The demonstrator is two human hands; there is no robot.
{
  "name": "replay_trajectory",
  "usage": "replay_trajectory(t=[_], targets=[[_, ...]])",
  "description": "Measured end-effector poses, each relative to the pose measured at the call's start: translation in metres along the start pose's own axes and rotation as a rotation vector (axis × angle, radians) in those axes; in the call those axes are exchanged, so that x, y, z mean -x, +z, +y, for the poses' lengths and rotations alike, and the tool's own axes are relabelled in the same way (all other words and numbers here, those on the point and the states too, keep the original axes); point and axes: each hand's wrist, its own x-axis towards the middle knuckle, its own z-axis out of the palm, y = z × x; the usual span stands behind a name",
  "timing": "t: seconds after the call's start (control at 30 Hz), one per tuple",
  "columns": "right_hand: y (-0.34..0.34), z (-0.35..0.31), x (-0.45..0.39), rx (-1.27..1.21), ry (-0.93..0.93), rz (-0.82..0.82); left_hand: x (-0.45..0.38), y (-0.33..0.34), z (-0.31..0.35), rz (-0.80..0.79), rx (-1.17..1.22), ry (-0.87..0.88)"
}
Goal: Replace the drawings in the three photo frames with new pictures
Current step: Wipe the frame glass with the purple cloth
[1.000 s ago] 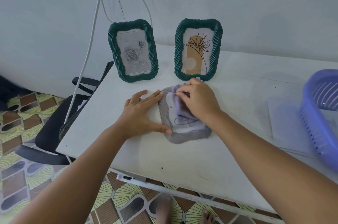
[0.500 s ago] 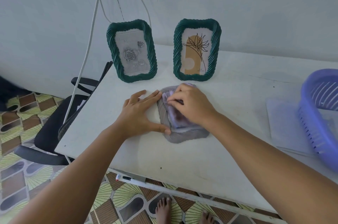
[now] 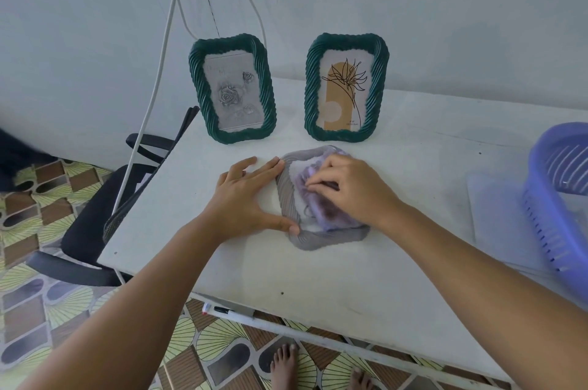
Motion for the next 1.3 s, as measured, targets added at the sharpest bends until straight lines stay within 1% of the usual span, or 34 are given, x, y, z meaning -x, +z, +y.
replay_trajectory(t=[0.1, 0.17, 0.2, 0.3, 0.37, 0.43, 0.53, 0.6, 0.73, 0.8, 0.87, 0.97, 1.03, 1.07, 1.2, 1.23, 1.3], targets=[[0.000, 0.007, -0.014, 0.054, 0.109, 0.091, 0.000, -0.001, 0.001, -0.011, -0.004, -0.006], [0.010, 0.001, -0.025, 0.078, 0.148, 0.165, 0.000, -0.001, 0.001, -0.011, -0.003, -0.007], [0.014, -0.004, -0.027, 0.068, 0.133, 0.163, 0.000, -0.001, 0.002, -0.007, -0.007, -0.004], [0.014, -0.008, -0.011, 0.002, 0.013, 0.013, 0.000, 0.000, 0.001, 0.006, -0.008, -0.002], [0.003, -0.002, 0.002, -0.005, -0.021, -0.030, 0.000, 0.000, 0.000, 0.006, 0.009, -0.005], [-0.005, 0.006, 0.001, 0.011, 0.034, 0.017, 0.000, 0.000, 0.000, 0.002, 0.003, -0.004], [0.004, 0.007, -0.019, 0.086, 0.149, 0.132, 0.000, 0.000, 0.001, -0.005, -0.009, -0.004], [0.016, -0.003, -0.027, 0.085, 0.159, 0.170, 0.000, -0.001, 0.002, -0.007, -0.006, -0.007], [0.015, -0.009, -0.008, 0.037, 0.041, 0.062, 0.000, 0.001, 0.001, 0.004, -0.006, -0.004], [0.003, -0.002, 0.003, 0.058, 0.023, 0.057, 0.000, 0.001, 0.000, 0.009, 0.001, -0.006], [-0.006, 0.006, 0.004, 0.112, 0.079, 0.121, -0.001, 0.000, 0.000, 0.005, 0.001, -0.006], [0.000, 0.008, -0.013, 0.226, 0.193, 0.238, -0.001, -0.001, 0.001, -0.011, -0.002, -0.010], [0.009, 0.001, -0.022, 0.214, 0.235, 0.279, -0.002, 0.000, 0.000, -0.014, -0.004, -0.012], [0.013, -0.002, -0.023, 0.188, 0.230, 0.276, -0.002, 0.000, 0.000, -0.010, -0.006, -0.011], [0.003, -0.002, -0.001, 0.111, 0.131, 0.161, -0.001, 0.001, -0.001, 0.004, 0.008, -0.013], [-0.003, -0.001, 0.004, 0.127, 0.123, 0.157, -0.001, 0.001, -0.001, 0.006, 0.012, -0.013], [-0.010, 0.005, 0.002, 0.197, 0.153, 0.200, -0.001, 0.001, 0.000, 0.003, 0.005, -0.015]])
